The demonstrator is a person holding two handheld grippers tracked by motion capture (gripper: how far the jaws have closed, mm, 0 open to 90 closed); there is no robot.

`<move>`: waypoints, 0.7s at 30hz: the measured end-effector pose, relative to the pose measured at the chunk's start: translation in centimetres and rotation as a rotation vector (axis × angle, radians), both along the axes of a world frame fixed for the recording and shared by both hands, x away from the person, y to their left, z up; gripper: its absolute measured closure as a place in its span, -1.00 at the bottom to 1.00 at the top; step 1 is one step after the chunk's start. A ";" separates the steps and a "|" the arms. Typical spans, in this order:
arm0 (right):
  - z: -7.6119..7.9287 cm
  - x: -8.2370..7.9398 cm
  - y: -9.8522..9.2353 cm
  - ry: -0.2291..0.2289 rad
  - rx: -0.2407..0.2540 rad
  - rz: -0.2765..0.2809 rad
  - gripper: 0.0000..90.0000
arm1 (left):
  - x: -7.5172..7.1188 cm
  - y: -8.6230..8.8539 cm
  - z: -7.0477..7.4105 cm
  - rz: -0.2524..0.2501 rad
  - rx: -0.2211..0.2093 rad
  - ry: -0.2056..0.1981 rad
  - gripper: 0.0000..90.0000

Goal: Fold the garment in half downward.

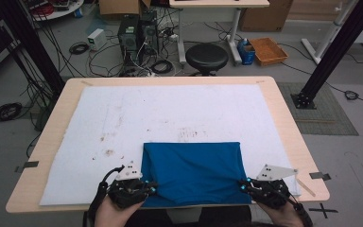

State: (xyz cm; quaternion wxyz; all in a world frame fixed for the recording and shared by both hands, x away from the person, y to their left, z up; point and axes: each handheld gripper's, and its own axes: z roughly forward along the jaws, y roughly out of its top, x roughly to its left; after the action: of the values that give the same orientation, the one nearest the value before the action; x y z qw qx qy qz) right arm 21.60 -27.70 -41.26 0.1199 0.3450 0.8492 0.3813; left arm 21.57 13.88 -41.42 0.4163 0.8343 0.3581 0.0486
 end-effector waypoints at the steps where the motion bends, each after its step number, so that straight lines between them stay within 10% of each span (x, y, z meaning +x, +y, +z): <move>1: -0.1 -0.1 0.0 -0.006 -0.005 0.005 0.95 | -0.1 -0.1 -0.2 -0.002 0.001 0.006 0.87; 12: -0.7 -0.6 0.4 -0.027 -0.068 0.020 0.92 | -0.5 -0.1 -1.4 -0.017 0.052 0.015 0.83; 17: -0.5 -0.3 0.1 -0.049 -0.068 0.006 0.38 | -0.6 -0.1 -1.1 0.020 0.082 -0.037 0.15; 21: 0.7 1.5 -0.8 -0.104 -0.059 -0.061 0.22 | 0.0 0.2 -0.4 0.030 0.074 -0.079 -0.03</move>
State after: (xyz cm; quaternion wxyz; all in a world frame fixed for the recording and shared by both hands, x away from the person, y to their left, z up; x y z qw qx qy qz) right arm 23.06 -28.49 -40.57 0.1855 0.3467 0.8419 0.3696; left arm 21.58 14.07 -41.81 0.3984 0.8410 0.3519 0.1011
